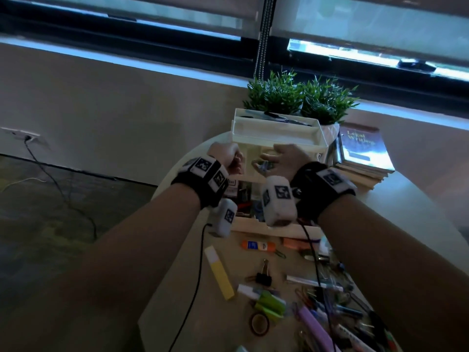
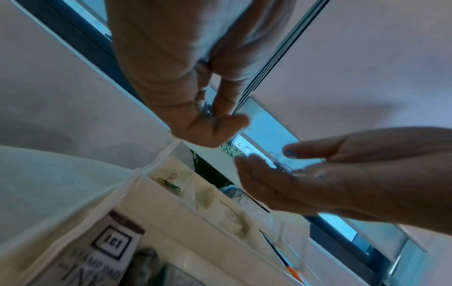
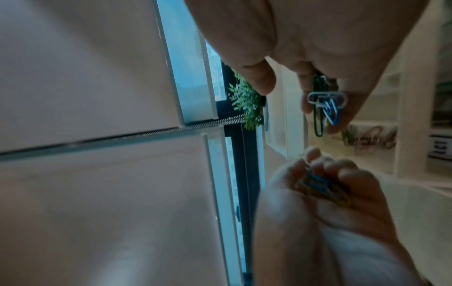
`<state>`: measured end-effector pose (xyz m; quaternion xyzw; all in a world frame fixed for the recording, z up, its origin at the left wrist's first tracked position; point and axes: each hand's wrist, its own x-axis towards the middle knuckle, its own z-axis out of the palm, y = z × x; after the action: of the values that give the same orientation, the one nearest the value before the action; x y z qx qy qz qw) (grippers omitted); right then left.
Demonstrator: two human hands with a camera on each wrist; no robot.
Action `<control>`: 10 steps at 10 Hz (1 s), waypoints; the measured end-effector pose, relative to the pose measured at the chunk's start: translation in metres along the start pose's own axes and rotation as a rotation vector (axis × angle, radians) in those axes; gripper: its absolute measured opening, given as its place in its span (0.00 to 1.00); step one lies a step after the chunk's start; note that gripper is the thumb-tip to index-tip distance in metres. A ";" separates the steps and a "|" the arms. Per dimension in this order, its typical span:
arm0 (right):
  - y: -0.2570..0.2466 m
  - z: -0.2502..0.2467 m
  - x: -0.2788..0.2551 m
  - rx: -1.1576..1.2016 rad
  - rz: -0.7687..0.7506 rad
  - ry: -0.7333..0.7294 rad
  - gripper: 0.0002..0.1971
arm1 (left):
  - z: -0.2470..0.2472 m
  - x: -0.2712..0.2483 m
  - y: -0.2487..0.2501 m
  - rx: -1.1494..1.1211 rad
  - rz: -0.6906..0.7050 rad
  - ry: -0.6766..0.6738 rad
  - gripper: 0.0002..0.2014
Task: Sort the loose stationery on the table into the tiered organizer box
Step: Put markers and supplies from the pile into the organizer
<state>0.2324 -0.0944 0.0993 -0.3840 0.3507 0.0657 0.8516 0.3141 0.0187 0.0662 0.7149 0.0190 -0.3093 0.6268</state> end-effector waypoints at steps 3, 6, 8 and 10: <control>0.006 0.029 0.054 -0.146 -0.056 0.003 0.31 | 0.003 0.002 0.018 0.094 0.082 -0.059 0.17; 0.016 -0.040 -0.014 -0.572 -0.256 0.042 0.09 | -0.022 -0.039 -0.013 0.413 0.151 -0.162 0.08; 0.100 -0.122 -0.023 -1.514 -0.019 0.129 0.12 | 0.001 -0.074 -0.093 0.903 0.011 -0.513 0.10; 0.145 -0.132 -0.019 -1.686 -0.151 0.216 0.14 | 0.045 -0.081 -0.139 1.291 0.016 -0.547 0.10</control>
<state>0.0910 -0.0828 -0.0374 -0.9160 0.2373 0.2110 0.2450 0.1720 0.0373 -0.0202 0.8409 -0.3322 -0.4228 0.0617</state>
